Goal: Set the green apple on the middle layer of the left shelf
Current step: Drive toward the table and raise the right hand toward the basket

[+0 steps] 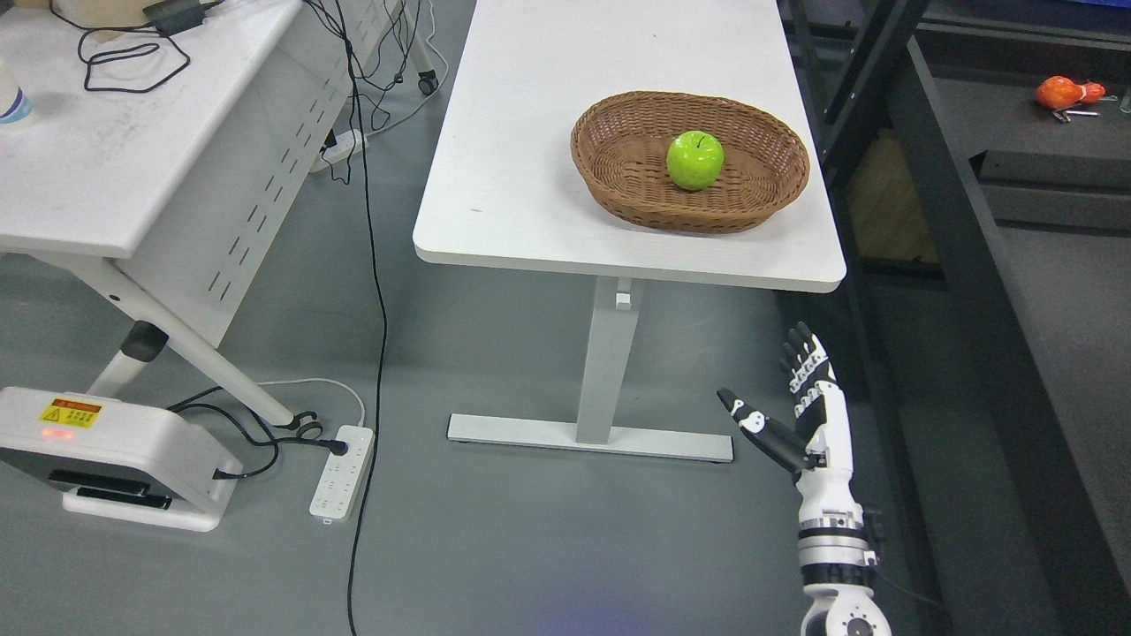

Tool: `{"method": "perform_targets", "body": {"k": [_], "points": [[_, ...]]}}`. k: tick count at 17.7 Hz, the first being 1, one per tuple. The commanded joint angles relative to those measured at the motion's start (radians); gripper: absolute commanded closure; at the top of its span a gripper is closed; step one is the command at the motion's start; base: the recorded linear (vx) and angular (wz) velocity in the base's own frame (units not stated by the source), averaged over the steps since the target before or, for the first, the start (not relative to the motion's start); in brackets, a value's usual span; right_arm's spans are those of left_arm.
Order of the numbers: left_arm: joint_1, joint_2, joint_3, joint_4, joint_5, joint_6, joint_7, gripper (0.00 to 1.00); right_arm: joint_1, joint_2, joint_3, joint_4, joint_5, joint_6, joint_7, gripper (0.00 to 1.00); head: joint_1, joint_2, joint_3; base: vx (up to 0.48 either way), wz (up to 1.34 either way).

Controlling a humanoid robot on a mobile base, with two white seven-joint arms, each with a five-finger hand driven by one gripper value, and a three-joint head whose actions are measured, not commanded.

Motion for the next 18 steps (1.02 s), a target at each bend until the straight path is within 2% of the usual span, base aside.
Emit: {"method": "perform_targets", "body": {"k": [1, 8, 10, 14, 15, 17, 18], "points": [[-0.021, 0.017, 0.000, 0.000, 0.000, -0.001, -0.001, 0.00, 0.001, -0.017, 0.000, -0.001, -0.014, 0.001, 0.001, 0.00, 0.0000, 0.000, 0.000, 0.000, 0.00], [-0.021, 0.017, 0.000, 0.000, 0.000, -0.001, -0.001, 0.00, -0.007, -0.017, -0.013, 0.001, -0.017, 0.004, 0.002, 0.00, 0.0000, 0.000, 0.000, 0.000, 0.00], [-0.021, 0.017, 0.000, 0.000, 0.000, -0.001, -0.001, 0.00, -0.044, -0.084, -0.089, -0.002, 0.024, -0.002, 0.001, 0.00, 0.0000, 0.000, 0.000, 0.000, 0.00], [-0.021, 0.017, 0.000, 0.000, 0.000, -0.001, -0.001, 0.00, -0.078, -0.372, -0.275, -0.054, 0.331, -0.002, -0.004, 0.01, 0.0000, 0.000, 0.000, 0.017, 0.00], [-0.021, 0.017, 0.000, 0.000, 0.000, -0.001, -0.001, 0.00, -0.076, -0.435, -0.308, -0.079, 0.342, -0.002, -0.004, 0.01, 0.0000, 0.000, 0.000, 0.052, 0.02], [-0.021, 0.017, 0.000, 0.000, 0.000, -0.001, -0.001, 0.00, -0.074, -0.514, -0.352, -0.085, 0.342, -0.011, 0.008, 0.00, 0.0000, 0.000, 0.000, 0.063, 0.02], [-0.021, 0.017, 0.000, 0.000, 0.000, -0.001, -0.001, 0.00, -0.073, -0.529, -0.365, -0.087, 0.341, -0.081, 0.008, 0.00, 0.0000, 0.000, 0.000, 0.075, 0.01]]}}
